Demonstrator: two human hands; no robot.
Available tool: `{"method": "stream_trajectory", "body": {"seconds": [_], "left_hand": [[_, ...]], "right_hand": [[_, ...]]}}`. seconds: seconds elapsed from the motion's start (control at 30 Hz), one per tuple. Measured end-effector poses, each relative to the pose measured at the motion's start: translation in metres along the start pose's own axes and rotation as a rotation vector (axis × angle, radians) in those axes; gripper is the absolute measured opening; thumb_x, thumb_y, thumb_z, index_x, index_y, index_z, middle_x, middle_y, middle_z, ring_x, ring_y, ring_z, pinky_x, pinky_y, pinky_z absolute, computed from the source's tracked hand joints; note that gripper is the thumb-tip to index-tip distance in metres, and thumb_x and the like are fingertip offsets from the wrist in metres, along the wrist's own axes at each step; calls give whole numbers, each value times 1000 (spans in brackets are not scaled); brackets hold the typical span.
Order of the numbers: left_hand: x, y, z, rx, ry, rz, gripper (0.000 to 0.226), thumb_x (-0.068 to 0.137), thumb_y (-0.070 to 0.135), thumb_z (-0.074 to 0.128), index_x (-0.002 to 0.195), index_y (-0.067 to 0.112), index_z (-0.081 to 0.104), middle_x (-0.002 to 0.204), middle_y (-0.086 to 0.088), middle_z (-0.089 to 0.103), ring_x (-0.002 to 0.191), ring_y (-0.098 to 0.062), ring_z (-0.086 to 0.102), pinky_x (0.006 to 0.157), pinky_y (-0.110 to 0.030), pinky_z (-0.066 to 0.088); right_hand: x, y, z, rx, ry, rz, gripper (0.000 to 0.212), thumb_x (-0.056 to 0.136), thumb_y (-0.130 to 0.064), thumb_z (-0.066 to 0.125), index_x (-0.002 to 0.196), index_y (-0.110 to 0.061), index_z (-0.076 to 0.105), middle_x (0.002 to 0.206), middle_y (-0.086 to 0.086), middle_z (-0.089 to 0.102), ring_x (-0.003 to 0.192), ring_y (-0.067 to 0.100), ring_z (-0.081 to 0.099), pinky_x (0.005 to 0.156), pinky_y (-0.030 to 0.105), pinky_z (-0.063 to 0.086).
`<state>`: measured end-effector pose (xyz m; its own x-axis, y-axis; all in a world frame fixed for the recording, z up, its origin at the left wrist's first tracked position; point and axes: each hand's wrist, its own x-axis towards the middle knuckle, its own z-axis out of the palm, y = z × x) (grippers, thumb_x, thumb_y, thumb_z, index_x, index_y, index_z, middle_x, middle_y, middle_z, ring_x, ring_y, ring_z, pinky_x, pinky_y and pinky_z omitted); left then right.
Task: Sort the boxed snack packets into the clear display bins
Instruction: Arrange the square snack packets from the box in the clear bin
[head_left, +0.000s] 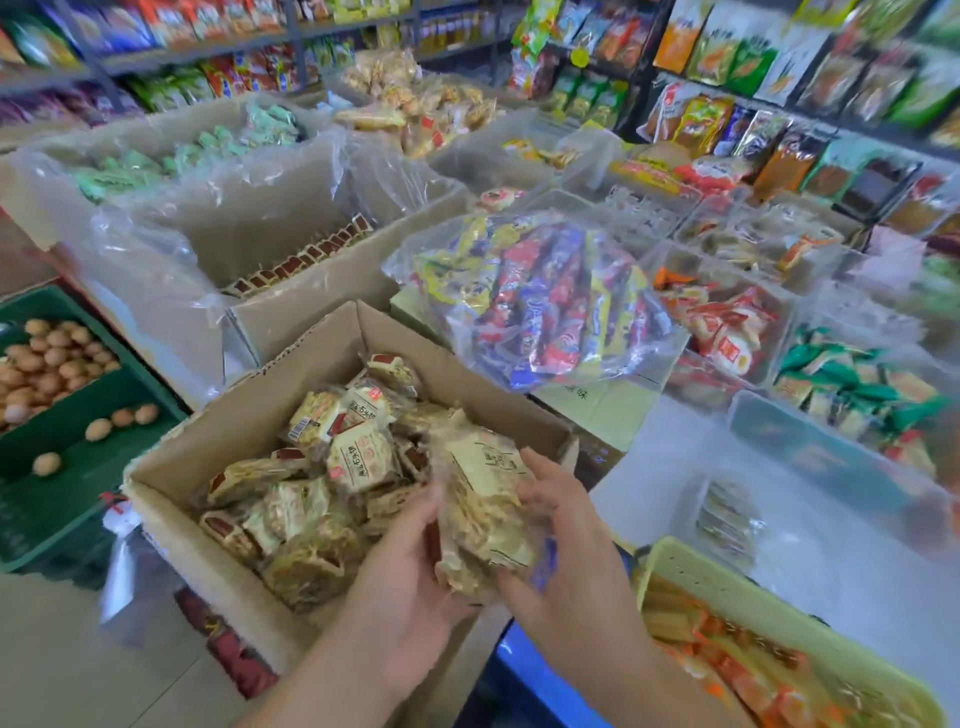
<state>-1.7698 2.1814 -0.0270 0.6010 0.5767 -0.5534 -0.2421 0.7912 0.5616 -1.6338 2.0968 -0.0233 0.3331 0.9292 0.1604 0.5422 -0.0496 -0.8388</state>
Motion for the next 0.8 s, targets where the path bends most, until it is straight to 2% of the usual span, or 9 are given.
{"method": "stream_trajectory", "body": {"seconds": [0.1,0.2,0.27,0.33,0.47,0.57,0.6,0.67,0.8], "left_hand": [[6,-21,24,-26,-11,-2,53,83,53,59,121,21,76,127,-16,71,102,-33,74,87,-48,55],[10,-45,47,16,-41,4,64,81,58,75,131,18,70,136,-19,66,120,-38,67,103,-58,51],[14,-59,65,96,-33,6,80,65,54,92,132,17,69,135,-19,66,123,-40,64,108,-62,45],[20,-73,81,173,-15,34,82,63,46,96,134,18,65,136,-19,66,124,-42,63,111,-69,38],[29,-93,108,326,-54,79,62,77,30,87,134,22,63,135,-20,66,122,-43,64,102,-67,48],[33,-108,132,489,-25,120,62,73,29,88,129,30,64,126,-16,72,115,-45,67,101,-72,46],[35,-114,141,583,3,144,58,72,28,85,126,35,64,121,-11,75,108,-43,70,96,-70,51],[40,-121,152,782,37,196,52,74,29,80,121,46,64,113,2,78,94,-25,75,77,-47,63],[47,-125,165,1095,31,229,54,84,36,81,125,59,54,116,42,60,93,17,62,70,-13,50]], "right_hand": [[-15,18,-32,-23,-8,-10,65,72,-53,77,126,-46,41,145,-28,42,132,2,49,106,30,45],[-33,34,-63,113,-38,43,83,69,-70,77,136,-37,42,138,-29,47,128,3,52,100,21,47],[-41,43,-82,222,-22,66,87,69,-75,74,138,-32,42,138,-25,51,128,4,54,97,15,46],[-46,53,-101,271,-11,69,88,70,-74,72,140,-30,42,134,-22,52,126,1,54,96,11,43],[-51,75,-138,127,-14,129,81,66,-92,55,133,-47,45,128,-33,51,125,-7,48,96,15,40],[-50,94,-158,50,47,271,72,63,-94,54,122,-55,48,118,-32,56,115,-11,48,91,21,43],[-50,101,-164,40,47,307,71,61,-91,60,121,-55,47,116,-31,57,112,-11,50,89,22,45],[-49,111,-174,65,12,340,73,60,-80,70,123,-58,41,114,-30,59,106,-12,53,87,21,49],[-53,133,-197,180,-112,379,87,69,-66,76,137,-70,23,116,-31,55,102,-12,56,89,26,53]]}}
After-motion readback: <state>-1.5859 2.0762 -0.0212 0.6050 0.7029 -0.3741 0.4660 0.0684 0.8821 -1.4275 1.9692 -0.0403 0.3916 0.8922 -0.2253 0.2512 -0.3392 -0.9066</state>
